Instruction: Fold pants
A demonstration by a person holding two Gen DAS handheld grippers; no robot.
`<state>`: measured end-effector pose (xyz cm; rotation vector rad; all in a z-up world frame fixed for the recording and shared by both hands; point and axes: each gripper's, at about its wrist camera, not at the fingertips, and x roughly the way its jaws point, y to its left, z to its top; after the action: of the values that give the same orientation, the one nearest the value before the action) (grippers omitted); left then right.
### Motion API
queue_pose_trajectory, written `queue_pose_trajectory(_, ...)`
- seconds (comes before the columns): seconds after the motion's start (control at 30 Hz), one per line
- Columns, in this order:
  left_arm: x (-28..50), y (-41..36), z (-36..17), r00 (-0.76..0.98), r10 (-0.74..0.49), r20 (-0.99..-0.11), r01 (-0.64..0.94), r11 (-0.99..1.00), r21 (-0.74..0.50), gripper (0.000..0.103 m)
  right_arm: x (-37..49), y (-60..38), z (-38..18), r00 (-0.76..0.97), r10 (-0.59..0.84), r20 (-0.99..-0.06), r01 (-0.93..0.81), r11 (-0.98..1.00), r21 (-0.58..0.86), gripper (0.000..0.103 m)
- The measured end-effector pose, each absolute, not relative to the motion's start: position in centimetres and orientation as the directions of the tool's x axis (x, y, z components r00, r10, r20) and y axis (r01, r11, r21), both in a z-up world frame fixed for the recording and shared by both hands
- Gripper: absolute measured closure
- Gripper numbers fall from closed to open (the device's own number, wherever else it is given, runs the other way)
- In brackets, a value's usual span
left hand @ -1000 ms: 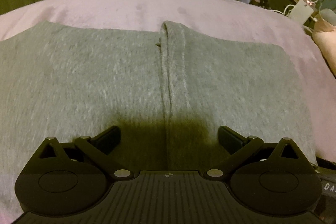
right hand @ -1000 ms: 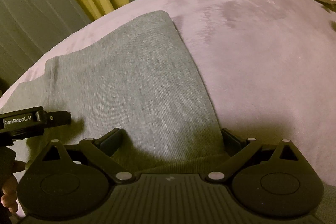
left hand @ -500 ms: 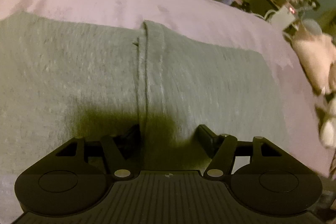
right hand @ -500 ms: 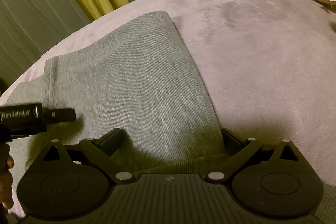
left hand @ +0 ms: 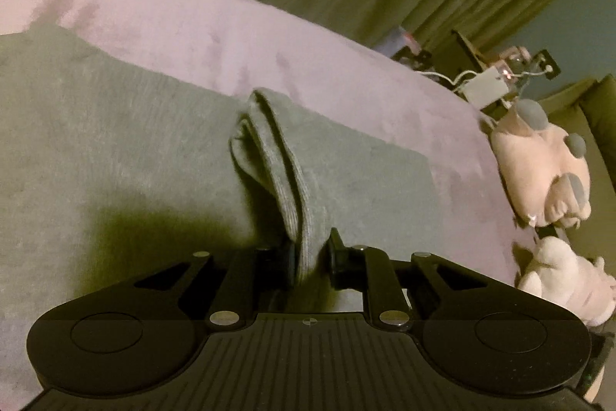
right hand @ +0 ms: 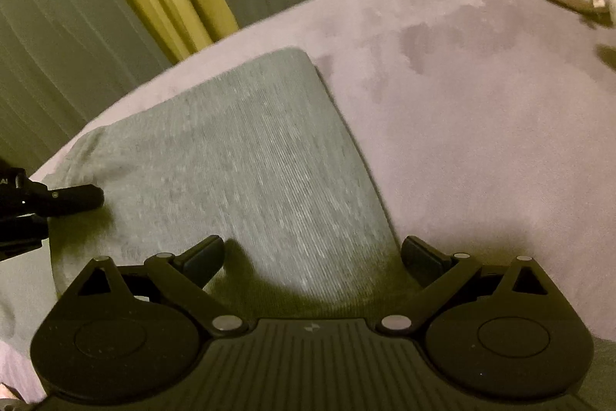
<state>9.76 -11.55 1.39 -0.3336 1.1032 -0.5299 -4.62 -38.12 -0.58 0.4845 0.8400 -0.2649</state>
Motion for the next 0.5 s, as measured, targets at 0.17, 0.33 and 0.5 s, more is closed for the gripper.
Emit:
queue_pose_trajectory(0.17,10.7,-9.3,1.2,0.334,-0.557,-0.760,0.142,0.827,-0.544,0.085,-5.1,-37.4,0.3,0.664,-0.026,-0.747,0.371,0.879,0.299,0.004)
queue_pose_trajectory(0.33,10.7,-7.3,3.8,0.390,-0.544,-0.743,0.192,0.837,-0.512,0.085,-5.0,-36.4,0.9,0.675,-0.015,-0.737,0.319,0.908,0.273,0.004)
queue_pose_trajectory(0.5,11.5,-4.1,3.8,0.415,-0.472,-0.778,0.135,0.877,-0.460,0.081,-5.0,-35.3,1.3,0.697,0.019,-0.716,0.244,0.934,0.262,0.004)
